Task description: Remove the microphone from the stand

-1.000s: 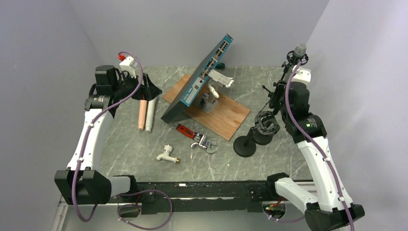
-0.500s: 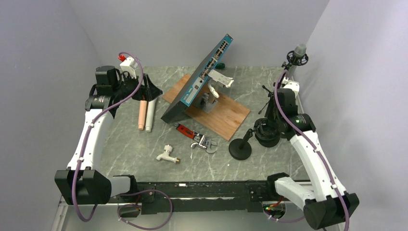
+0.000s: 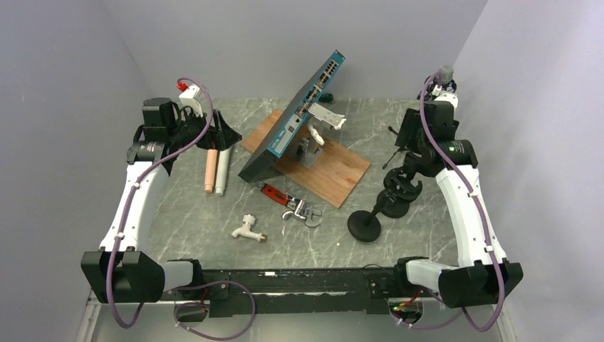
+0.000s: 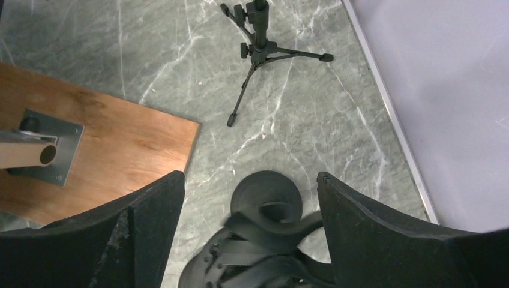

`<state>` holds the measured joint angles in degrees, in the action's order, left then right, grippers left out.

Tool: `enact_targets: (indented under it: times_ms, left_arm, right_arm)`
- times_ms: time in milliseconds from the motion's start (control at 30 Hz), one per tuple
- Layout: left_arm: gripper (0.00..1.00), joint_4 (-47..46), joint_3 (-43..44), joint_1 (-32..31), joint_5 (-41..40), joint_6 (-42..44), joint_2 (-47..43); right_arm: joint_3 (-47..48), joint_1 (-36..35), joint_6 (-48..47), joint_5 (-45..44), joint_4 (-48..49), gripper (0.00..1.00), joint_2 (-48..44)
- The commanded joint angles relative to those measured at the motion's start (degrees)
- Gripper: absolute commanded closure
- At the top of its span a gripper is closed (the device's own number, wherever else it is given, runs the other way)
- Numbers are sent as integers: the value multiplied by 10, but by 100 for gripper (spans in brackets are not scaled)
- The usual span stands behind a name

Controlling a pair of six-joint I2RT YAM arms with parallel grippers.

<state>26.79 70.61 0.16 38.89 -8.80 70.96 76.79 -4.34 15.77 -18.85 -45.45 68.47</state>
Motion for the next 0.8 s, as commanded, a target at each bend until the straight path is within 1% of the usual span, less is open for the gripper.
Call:
enact_targets:
  times_ms: [0,100,333,467,533,633,700,767]
  left_arm:
    - [7,-27,3,-3,25,-5,-10]
    - [7,-30,3,-3,30,-7,-11]
    - [8,-33,2,-3,35,-7,-17]
    - [7,-101,-27,-6,68,-26,-60]
    - [6,-158,-45,-29,79,-31,-98]
    - [5,-201,-60,-96,48,-29,-147]
    - [5,-222,-56,-159,22,-31,-156]
    - [5,-259,-68,-239,-19,-35,-165]
  right_arm:
    - [36,1,-18,4,-28,15,-7]
    - [42,0,-18,23,-45,12,-22]
    - [38,1,18,86,-107,11,-75]
    - [23,1,40,97,-136,11,-104]
    - [19,1,41,92,-141,11,-119]
    - [23,1,34,97,-146,12,-132]
    - [25,1,30,112,-146,12,-138]
    - [17,0,27,127,-134,12,-147]
